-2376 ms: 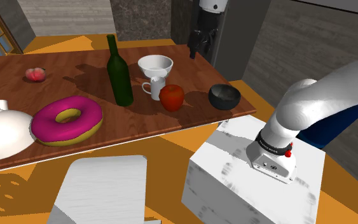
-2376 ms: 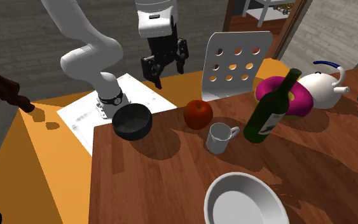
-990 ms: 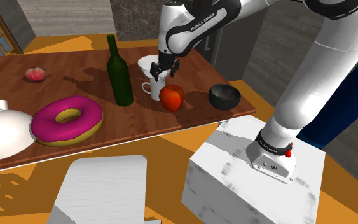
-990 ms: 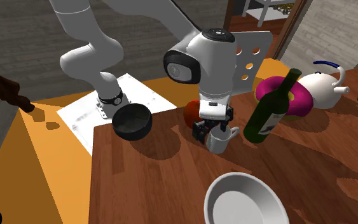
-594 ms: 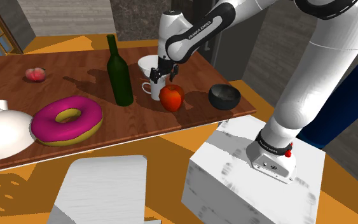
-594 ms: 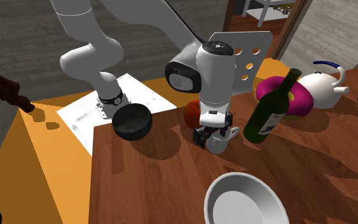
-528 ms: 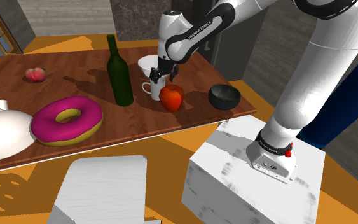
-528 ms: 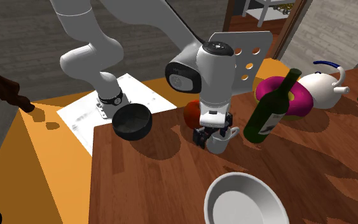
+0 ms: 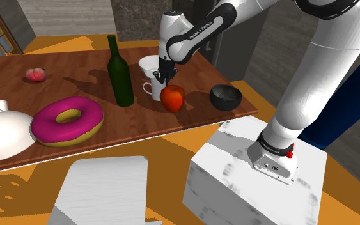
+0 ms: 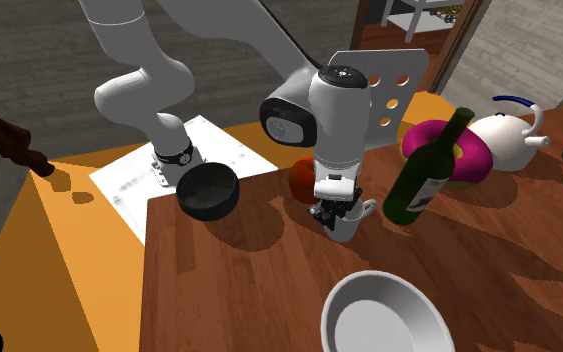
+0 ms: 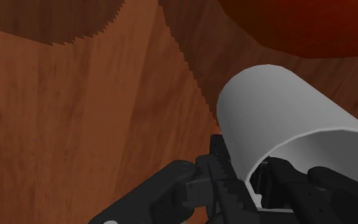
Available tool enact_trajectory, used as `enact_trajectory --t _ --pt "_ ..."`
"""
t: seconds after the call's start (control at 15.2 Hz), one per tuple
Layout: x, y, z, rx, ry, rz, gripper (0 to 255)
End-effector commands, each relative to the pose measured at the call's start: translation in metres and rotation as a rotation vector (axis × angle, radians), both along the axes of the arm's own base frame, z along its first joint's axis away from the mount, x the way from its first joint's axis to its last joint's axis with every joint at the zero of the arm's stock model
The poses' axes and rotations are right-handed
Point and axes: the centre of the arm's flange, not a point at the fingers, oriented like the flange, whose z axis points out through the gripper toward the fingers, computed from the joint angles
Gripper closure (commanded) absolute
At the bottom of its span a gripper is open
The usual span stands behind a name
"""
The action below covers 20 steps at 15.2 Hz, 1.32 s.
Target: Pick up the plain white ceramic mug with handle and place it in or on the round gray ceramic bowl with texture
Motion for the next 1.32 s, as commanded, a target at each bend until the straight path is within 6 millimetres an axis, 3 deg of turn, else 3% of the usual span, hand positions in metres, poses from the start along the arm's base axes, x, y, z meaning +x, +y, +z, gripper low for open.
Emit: enact_trajectory --t 0.0,0.4,1.25 --pt "0.000 0.000 0.000 0.000 0.000 0.000 255" --pt "0.000 0.000 0.000 0.000 0.000 0.000 255" --pt "0.000 0.000 0.069 0.000 0.000 0.000 255"
